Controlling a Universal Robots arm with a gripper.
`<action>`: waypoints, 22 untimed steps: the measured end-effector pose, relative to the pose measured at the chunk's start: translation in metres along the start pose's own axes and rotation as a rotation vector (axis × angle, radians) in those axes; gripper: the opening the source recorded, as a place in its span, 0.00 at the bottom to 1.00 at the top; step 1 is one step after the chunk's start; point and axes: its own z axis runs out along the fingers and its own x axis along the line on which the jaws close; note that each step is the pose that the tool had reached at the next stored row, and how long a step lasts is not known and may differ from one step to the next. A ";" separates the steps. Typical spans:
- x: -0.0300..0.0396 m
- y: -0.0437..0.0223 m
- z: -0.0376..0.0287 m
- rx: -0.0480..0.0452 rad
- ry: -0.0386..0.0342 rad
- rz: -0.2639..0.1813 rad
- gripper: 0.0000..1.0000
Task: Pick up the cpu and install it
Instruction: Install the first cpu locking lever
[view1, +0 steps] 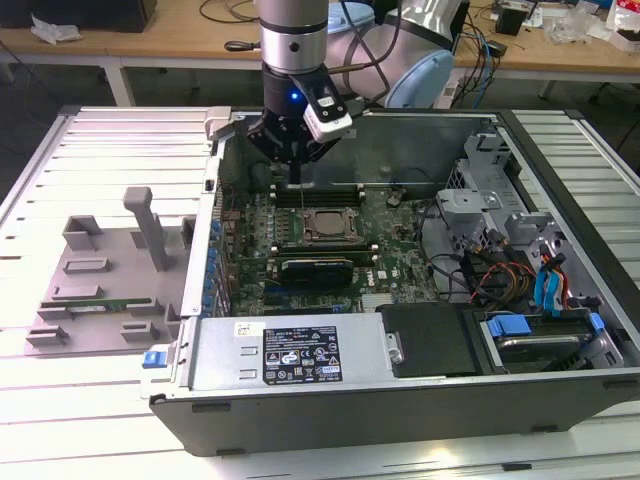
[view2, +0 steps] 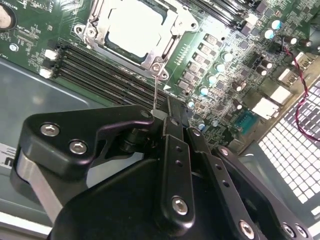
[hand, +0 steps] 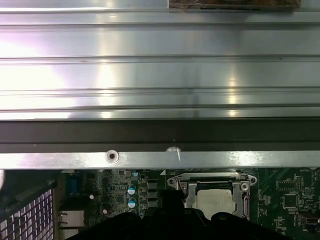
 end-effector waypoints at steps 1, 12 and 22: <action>-0.0014 0.0000 0.0001 0.0000 0.0000 0.000 0.11; -0.0116 0.0002 0.0009 0.0000 0.0000 0.000 0.11; -0.0153 0.0003 0.0016 0.0000 0.0001 0.000 0.11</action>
